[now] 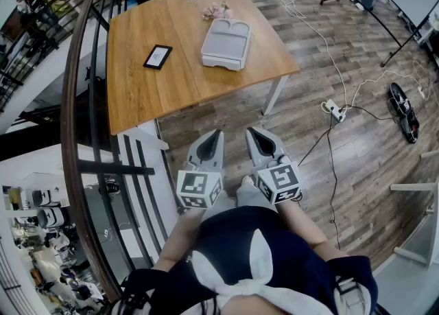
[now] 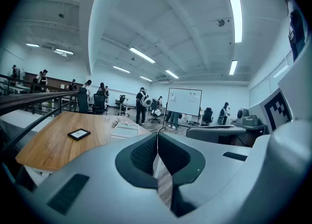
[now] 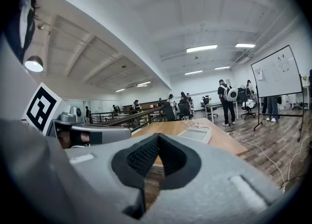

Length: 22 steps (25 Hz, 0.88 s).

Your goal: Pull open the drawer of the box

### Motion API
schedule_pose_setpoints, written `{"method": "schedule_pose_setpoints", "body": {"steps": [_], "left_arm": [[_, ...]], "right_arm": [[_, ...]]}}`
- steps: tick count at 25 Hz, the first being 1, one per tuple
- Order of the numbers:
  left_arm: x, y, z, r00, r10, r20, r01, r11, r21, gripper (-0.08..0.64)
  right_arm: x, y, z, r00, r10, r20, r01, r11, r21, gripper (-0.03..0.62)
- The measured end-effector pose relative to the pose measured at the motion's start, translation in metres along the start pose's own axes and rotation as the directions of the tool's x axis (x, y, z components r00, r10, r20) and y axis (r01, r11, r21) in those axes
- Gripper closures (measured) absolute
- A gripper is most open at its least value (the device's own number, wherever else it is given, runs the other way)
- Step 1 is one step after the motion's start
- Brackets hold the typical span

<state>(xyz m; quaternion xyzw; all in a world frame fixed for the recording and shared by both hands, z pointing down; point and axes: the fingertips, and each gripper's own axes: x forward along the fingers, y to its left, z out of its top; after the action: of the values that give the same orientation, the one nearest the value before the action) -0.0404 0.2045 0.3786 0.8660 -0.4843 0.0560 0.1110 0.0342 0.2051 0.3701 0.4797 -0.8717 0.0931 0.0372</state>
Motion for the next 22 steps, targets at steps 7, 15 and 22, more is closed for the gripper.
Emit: {"method": "schedule_pose_setpoints", "body": {"steps": [7,15,22], "left_arm": [[0.015,0.000,-0.001,1.000,0.016,-0.005,-0.016,1.000,0.003,0.540],[0.045,-0.011,-0.011,0.999,0.042,-0.028,-0.042,0.999,-0.008,0.540],[0.062,-0.016,-0.038,0.996,0.049,-0.076,-0.051,0.998,-0.027,0.538]], "right_arm": [[0.001,-0.017,0.001,1.000,-0.002,0.020,0.002,1.000,0.017,0.595],[0.000,-0.050,-0.008,1.000,0.014,0.000,-0.014,1.000,0.006,0.595],[0.006,-0.068,-0.029,0.999,0.032,-0.037,-0.031,0.999,0.009,0.595]]}}
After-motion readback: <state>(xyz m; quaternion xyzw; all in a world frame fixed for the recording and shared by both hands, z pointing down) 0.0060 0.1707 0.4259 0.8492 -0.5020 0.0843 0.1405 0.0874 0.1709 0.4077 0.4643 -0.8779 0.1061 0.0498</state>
